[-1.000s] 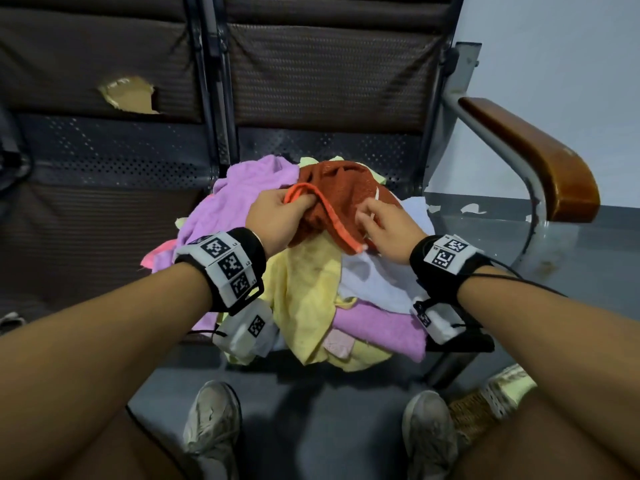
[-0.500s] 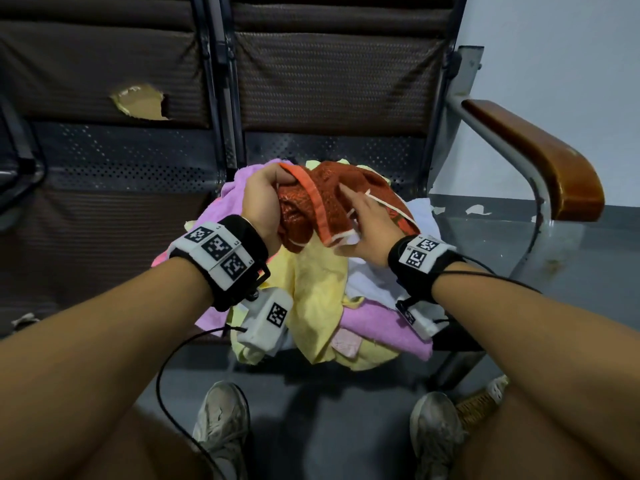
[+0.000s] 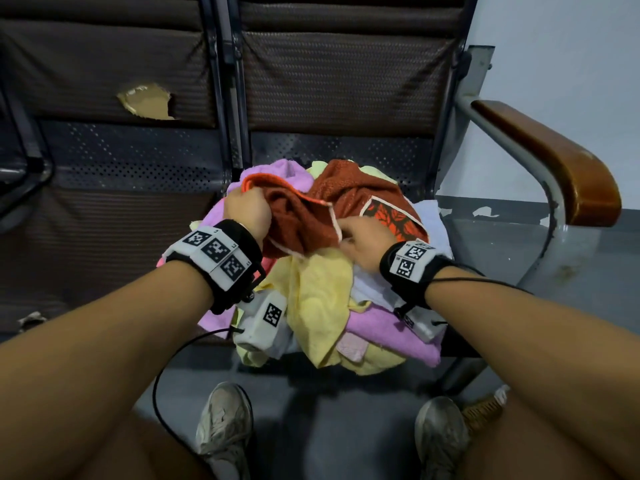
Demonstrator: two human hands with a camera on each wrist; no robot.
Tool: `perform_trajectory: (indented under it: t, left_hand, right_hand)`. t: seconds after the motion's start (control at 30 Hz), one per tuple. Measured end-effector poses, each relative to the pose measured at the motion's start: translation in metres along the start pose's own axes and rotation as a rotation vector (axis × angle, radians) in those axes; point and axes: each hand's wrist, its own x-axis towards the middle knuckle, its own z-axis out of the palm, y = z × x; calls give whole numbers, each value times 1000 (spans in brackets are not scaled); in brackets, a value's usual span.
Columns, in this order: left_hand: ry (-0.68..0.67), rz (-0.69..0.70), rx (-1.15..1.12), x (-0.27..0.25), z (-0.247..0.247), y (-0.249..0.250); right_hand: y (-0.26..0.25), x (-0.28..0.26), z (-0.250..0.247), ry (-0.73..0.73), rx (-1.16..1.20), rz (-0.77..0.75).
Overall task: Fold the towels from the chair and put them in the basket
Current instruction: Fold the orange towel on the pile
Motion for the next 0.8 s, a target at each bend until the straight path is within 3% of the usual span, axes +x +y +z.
perform_trajectory:
  t: [0.07, 0.13, 0.2, 0.27, 0.37, 0.47, 0.6, 0.7, 0.8]
  left_hand:
    - [56, 53, 212, 2, -5, -8]
    - [-1, 255, 389, -5, -5, -8]
    - [-179, 508, 429, -20, 2, -5]
    - [-357, 649, 543, -33, 12, -6]
    - [-376, 669, 625, -40, 22, -8]
    - [-301, 631, 355, -36, 20, 0]
    - [-358, 465, 109, -35, 14, 11]
    - [-326, 402, 127, -30, 11, 6]
    - [-198, 467, 332, -28, 13, 1]
  right_hand:
    - [-2, 3, -6, 119, 58, 20]
    - [-6, 4, -10, 182, 124, 4]
    - [-15, 3, -16, 235, 164, -58]
    - [-24, 1, -23, 267, 202, -109]
    - [-23, -1, -30, 312, 227, -79]
    - [-3, -7, -34, 303, 236, -48]
    - [32, -11, -27, 148, 0, 96]
    - [44, -4, -25, 173, -58, 167]
    - [33, 0, -28, 297, 74, 135]
